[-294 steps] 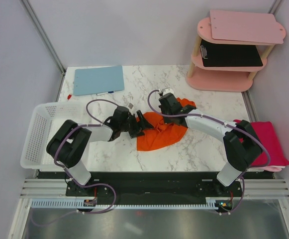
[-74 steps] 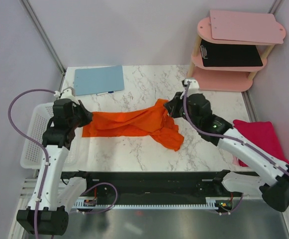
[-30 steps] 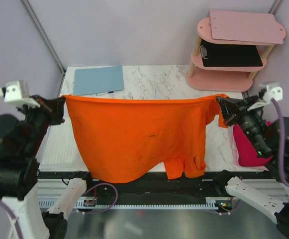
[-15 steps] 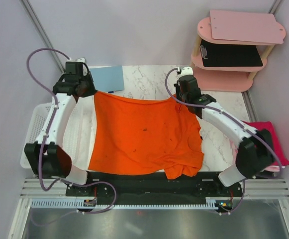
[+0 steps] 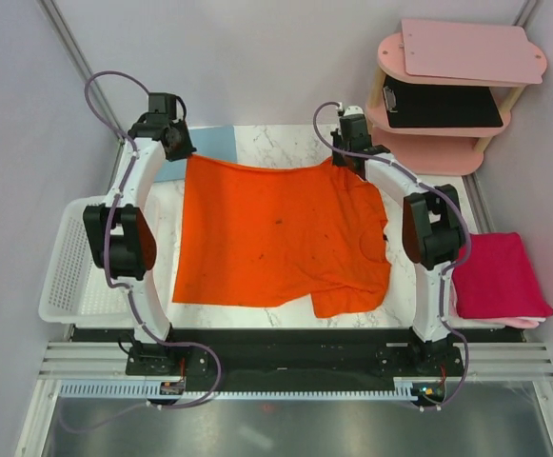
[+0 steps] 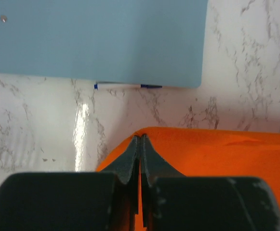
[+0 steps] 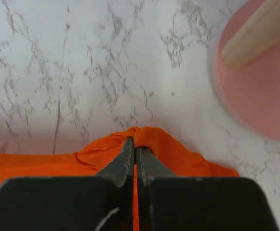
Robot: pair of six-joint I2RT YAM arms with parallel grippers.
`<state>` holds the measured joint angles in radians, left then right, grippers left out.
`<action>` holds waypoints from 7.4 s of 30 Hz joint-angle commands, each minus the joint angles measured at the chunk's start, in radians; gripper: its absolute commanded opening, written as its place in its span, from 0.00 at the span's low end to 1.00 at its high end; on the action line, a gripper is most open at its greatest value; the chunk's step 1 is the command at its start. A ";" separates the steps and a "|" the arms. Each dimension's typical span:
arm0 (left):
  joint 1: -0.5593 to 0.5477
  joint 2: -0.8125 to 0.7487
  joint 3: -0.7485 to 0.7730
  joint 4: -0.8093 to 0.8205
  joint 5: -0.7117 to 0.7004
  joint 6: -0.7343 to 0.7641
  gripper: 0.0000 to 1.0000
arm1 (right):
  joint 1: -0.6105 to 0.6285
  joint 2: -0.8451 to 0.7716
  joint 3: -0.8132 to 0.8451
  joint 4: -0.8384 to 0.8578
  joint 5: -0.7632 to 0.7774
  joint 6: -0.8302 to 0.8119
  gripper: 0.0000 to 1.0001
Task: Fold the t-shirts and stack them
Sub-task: Flatten out the tshirt, then fold the flattened tshirt in 1/3 of the way
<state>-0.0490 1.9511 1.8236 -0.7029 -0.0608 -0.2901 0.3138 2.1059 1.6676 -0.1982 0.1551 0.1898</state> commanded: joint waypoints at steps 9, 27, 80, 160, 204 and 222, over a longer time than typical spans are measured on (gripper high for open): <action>0.018 -0.046 -0.006 -0.017 -0.022 0.020 0.02 | -0.009 -0.006 0.144 -0.069 -0.046 -0.044 0.00; 0.043 -0.077 -0.221 -0.063 -0.112 0.005 0.02 | 0.037 -0.121 0.167 -0.434 0.083 -0.164 0.00; -0.236 -0.037 -0.230 -0.024 -0.117 -0.046 0.99 | -0.081 -0.101 -0.189 -0.141 -0.057 0.085 0.16; -0.291 -0.014 -0.376 0.040 -0.142 -0.038 0.99 | -0.070 -0.186 -0.270 -0.055 -0.358 0.183 0.00; -0.154 0.324 -0.062 -0.148 -0.257 -0.110 0.02 | -0.082 -0.020 -0.221 -0.248 0.195 0.146 0.00; -0.135 0.198 -0.239 -0.182 -0.292 -0.178 0.02 | -0.127 -0.082 -0.187 -0.179 0.058 0.100 0.18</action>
<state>-0.2108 2.1464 1.6348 -0.7650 -0.2790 -0.4576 0.2199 2.1258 1.5513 -0.4095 0.2794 0.3126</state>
